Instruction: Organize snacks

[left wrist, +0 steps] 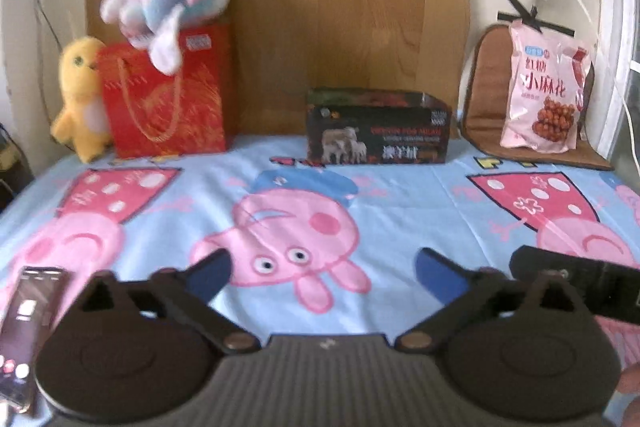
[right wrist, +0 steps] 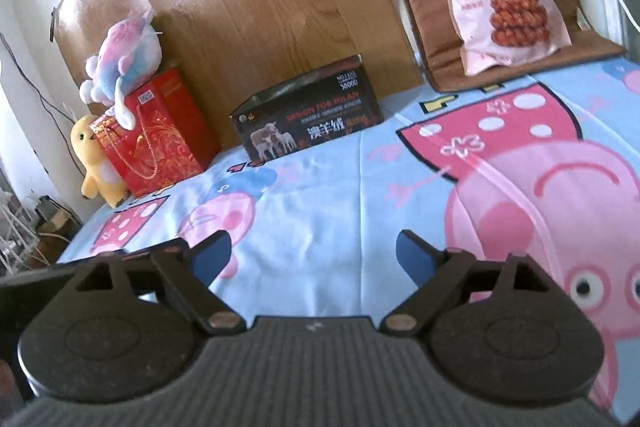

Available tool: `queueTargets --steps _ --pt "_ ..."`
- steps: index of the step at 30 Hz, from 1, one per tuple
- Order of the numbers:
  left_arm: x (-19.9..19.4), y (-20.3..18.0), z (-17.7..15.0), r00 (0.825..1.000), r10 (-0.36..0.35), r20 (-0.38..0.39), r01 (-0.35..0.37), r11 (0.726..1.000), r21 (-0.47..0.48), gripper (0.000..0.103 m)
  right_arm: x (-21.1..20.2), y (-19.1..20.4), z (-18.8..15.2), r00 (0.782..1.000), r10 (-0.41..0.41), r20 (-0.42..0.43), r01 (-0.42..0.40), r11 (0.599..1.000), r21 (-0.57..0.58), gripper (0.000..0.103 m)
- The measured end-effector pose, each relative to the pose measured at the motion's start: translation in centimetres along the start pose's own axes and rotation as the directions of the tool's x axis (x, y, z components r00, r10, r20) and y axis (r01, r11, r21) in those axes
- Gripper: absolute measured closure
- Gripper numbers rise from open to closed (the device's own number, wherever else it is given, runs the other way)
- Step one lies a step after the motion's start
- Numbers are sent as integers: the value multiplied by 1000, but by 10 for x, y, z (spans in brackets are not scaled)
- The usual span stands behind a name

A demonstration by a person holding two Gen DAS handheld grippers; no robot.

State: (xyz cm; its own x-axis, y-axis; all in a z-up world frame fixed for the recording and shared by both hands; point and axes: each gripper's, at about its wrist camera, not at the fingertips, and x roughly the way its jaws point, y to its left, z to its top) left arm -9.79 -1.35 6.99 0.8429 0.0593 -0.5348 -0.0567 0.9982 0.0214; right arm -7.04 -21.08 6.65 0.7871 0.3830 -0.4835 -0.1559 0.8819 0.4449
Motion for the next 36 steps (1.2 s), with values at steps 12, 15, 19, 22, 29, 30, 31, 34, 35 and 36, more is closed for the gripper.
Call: queueTargets --steps 12,15,19,22,29,30,31,34,35,36 --pt "-50 -2 -5 998 18 57 -19 1000 16 0 -36 14 -11 1000 3 24 -3 1000 -4 0" --pt "-50 -4 -6 998 25 55 -26 1000 13 0 -34 9 -9 999 -17 31 17 1000 19 0" --pt "-50 -7 -10 998 43 49 -44 999 18 0 -40 7 -11 998 -26 50 25 1000 19 0" --pt "-47 -5 -11 998 40 38 -41 999 9 0 -41 6 -12 998 -31 56 30 999 16 0" --pt "-42 -3 -14 999 50 18 -50 999 2 0 -43 7 -13 998 -29 62 28 999 22 0" --pt "-41 -3 -14 999 49 13 -49 999 -1 0 -42 7 -13 998 -29 60 27 999 23 0" --pt "-41 -2 -14 999 47 9 -47 999 -4 0 -42 8 -13 998 -28 59 27 999 25 0" --pt "-39 -2 -15 999 49 5 -48 999 -7 0 -41 8 -13 998 -27 54 26 999 22 0" --pt "-39 -2 -15 999 51 5 -51 999 -4 0 -41 8 -14 998 -27 54 25 999 21 0" --pt "-39 -2 -16 999 54 6 -54 999 -2 0 -41 8 -14 998 -25 53 24 1000 19 0"
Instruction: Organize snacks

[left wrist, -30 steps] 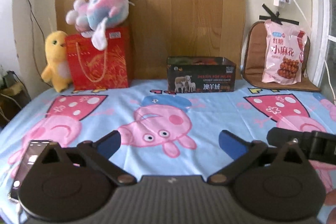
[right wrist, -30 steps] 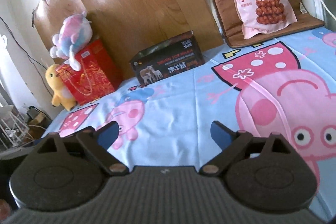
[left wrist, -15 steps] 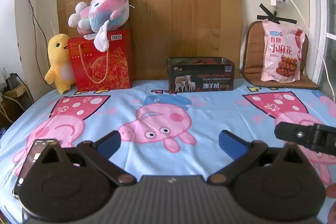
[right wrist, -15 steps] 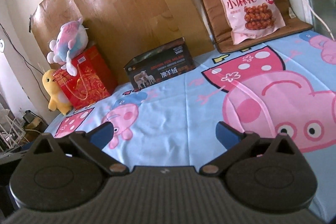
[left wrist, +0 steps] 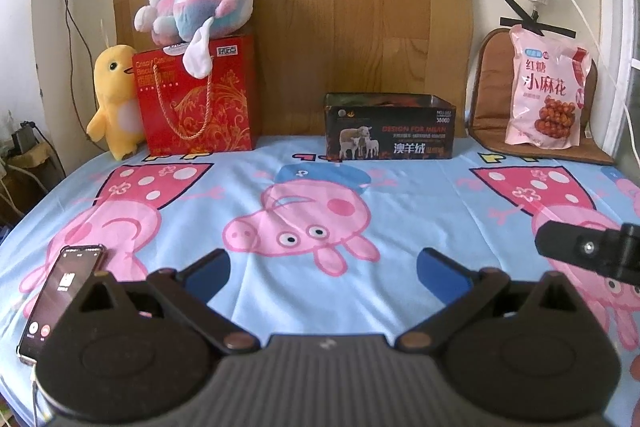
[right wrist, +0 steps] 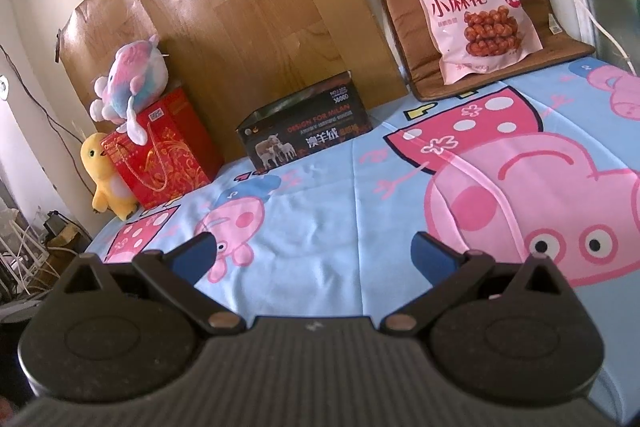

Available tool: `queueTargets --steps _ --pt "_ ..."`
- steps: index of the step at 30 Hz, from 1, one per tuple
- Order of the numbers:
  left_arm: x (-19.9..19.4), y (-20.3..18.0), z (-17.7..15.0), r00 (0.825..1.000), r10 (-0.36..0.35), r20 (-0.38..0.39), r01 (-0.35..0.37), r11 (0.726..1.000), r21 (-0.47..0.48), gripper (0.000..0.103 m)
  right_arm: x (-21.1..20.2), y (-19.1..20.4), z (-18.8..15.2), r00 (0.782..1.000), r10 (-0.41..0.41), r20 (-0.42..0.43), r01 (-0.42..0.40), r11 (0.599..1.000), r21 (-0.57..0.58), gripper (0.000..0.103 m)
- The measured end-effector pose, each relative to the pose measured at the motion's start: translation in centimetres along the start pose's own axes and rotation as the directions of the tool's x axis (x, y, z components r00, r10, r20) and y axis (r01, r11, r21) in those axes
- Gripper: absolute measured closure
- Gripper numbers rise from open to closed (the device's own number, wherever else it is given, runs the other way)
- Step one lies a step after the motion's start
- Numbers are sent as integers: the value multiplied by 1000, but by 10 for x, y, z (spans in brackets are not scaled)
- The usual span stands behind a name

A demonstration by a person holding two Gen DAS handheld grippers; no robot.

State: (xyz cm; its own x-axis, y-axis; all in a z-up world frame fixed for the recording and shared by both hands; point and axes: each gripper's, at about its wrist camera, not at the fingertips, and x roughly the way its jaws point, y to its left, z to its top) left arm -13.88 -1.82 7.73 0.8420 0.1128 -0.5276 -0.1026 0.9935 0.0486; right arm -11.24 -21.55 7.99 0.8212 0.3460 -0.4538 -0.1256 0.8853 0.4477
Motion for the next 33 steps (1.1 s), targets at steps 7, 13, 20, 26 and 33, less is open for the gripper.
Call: queueTargets --steps 7,13,20,26,33 --pt "4 0 -2 1000 -8 -19 8 1000 -2 0 0 1 -1 1000 -1 -3 1 1000 -7 0" --pt "7 1 -4 1000 -11 -29 11 1000 -2 0 0 2 -2 1000 -10 1 10 1000 -17 0" --pt "8 0 -6 1000 1 -27 -1 1000 -2 0 0 3 -2 1000 -7 2 7 1000 -23 0" --pt "10 2 -7 999 4 -33 -5 1000 -16 0 0 2 -2 1000 -6 0 6 1000 -23 0" --pt "10 3 -7 1000 3 -31 -4 1000 -10 0 0 3 -2 1000 -8 -1 8 1000 -24 0"
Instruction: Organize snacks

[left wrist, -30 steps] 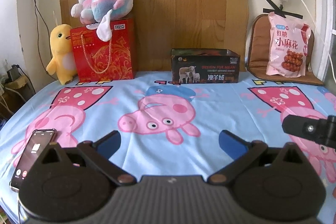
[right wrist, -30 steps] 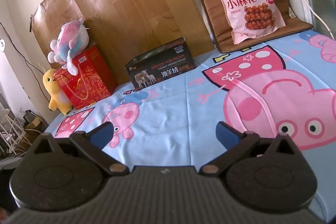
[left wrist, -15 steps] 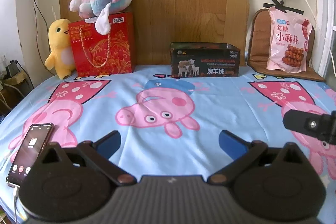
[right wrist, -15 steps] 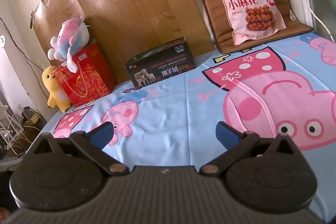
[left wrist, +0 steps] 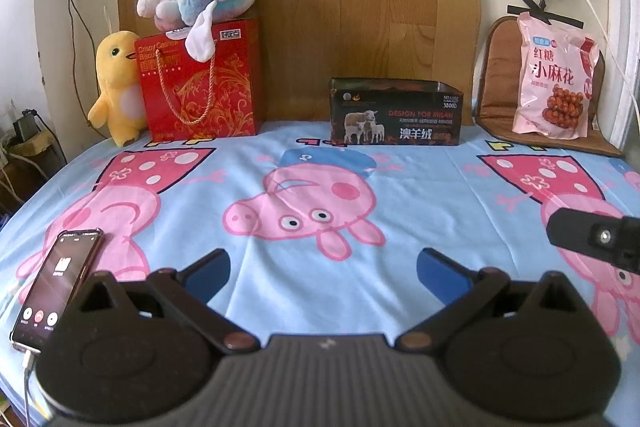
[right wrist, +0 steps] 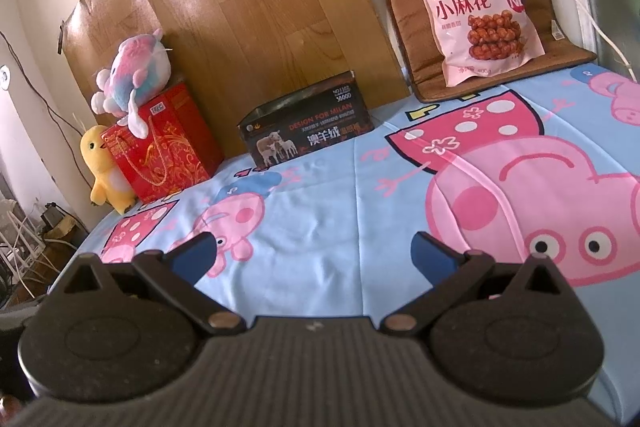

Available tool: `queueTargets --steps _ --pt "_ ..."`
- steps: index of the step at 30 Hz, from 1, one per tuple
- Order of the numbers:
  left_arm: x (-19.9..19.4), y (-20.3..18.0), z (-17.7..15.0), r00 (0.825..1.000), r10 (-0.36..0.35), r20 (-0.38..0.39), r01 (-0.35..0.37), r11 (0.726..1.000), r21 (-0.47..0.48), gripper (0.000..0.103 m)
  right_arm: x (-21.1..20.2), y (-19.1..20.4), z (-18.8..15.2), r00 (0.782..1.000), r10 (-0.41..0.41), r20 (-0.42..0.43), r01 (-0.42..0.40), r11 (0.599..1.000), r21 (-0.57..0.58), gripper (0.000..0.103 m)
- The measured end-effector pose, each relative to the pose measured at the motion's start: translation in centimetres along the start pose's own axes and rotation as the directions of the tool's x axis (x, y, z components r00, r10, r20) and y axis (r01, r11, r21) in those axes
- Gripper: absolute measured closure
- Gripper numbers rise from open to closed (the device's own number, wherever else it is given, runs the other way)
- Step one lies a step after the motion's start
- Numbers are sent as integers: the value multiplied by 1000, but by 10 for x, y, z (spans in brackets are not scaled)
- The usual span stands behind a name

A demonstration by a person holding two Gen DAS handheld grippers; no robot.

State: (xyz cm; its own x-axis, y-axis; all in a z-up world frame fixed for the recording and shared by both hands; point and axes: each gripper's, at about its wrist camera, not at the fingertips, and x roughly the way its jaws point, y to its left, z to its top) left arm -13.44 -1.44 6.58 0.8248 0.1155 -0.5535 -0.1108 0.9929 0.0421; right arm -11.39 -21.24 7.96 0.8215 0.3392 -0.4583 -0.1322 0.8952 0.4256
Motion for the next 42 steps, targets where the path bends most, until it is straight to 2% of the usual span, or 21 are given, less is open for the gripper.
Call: queueTargets --steps 12,24,31,42 --pt "1 3 0 1000 -23 4 23 1000 3 0 0 0 0 1000 0 -1 0 1000 1 0" --pt "-2 5 -1 1000 -5 22 5 1000 -16 0 4 -1 -6 1000 -6 -15 6 1000 6 0" --pt "-6 3 0 998 32 55 -32 999 0 0 4 -1 -6 1000 -6 -18 6 1000 5 0" --pt "-4 6 1 997 56 48 -55 998 -14 0 6 -2 -9 1000 -9 -26 9 1000 15 0"
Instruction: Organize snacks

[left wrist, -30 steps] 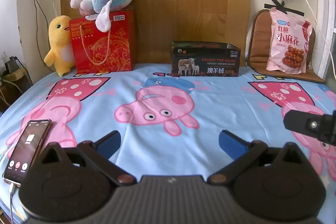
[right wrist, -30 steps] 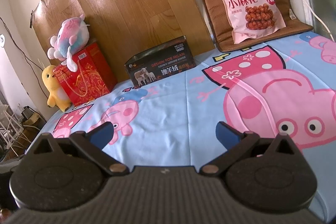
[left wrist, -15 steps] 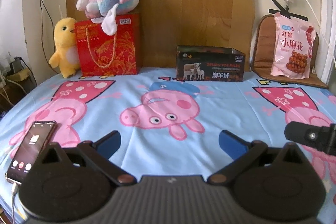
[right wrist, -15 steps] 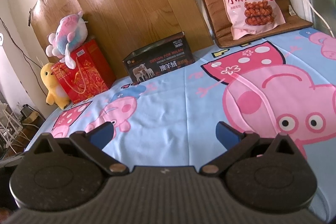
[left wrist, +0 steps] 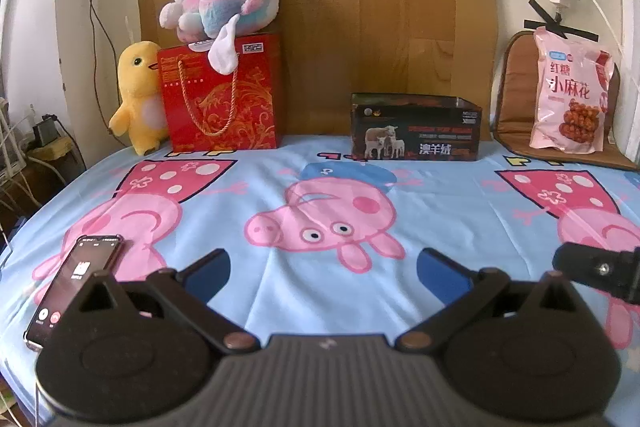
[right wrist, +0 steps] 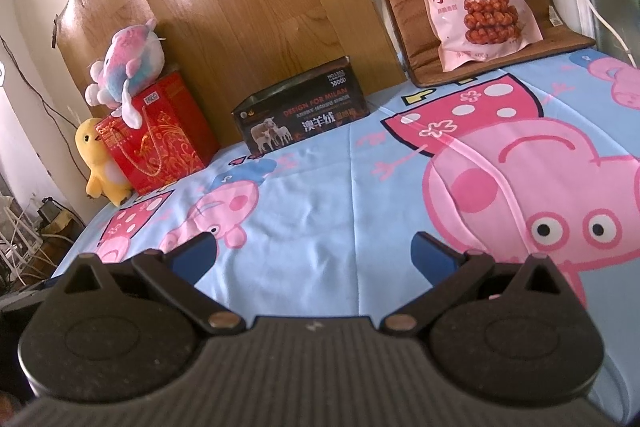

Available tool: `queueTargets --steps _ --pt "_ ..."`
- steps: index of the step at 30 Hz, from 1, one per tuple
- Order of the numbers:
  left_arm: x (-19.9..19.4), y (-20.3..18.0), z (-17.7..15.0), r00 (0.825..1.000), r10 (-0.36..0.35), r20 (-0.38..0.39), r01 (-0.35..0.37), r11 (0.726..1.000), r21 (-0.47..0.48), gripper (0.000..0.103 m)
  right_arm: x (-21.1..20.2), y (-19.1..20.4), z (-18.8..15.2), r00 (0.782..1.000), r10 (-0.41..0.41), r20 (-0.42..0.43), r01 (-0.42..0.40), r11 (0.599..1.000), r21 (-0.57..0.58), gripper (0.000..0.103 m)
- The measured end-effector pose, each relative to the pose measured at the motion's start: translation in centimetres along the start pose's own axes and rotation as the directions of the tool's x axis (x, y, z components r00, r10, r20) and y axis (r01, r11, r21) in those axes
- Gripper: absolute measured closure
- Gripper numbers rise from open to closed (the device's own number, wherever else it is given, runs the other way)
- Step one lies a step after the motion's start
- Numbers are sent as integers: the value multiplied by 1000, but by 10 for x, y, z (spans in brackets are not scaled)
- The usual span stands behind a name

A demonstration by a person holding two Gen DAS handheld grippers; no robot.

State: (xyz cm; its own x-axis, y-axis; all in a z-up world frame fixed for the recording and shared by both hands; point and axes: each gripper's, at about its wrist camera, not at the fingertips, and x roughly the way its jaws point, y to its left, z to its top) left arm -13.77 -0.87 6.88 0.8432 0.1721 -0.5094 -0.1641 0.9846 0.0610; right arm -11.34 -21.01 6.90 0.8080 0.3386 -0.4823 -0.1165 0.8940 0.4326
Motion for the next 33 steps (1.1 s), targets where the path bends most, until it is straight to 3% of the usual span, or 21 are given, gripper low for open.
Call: queueTargets --steps 33 --pt "1 -1 -2 1000 -2 -7 2 1000 3 0 4 0 -3 1000 -7 -25 7 1000 10 0"
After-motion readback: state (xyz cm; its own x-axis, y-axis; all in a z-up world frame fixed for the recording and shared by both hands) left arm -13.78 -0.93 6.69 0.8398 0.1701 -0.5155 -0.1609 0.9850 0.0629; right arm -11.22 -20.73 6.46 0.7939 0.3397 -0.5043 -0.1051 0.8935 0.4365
